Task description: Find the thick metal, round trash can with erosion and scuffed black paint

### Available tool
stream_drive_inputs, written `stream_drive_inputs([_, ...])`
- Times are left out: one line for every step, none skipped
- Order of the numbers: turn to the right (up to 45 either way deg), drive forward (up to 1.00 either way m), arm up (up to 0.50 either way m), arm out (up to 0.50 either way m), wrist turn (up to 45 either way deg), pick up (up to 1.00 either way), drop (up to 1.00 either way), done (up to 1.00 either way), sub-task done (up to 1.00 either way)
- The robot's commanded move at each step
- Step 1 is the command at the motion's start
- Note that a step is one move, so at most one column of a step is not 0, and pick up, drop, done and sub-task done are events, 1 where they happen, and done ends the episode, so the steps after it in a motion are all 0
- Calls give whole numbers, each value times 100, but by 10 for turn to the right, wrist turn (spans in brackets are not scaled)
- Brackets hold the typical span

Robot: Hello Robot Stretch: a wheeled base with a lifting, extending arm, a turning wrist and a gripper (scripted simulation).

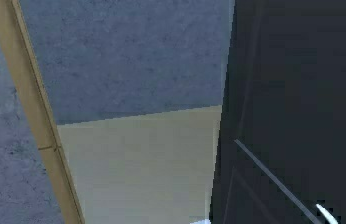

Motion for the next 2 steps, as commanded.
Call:
stream_drive_inputs([30, 0, 0, 0, 0, 0, 0, 0, 0])
stream_drive_inputs([-300, 0, 0, 0, 0, 0, 0, 0, 0])
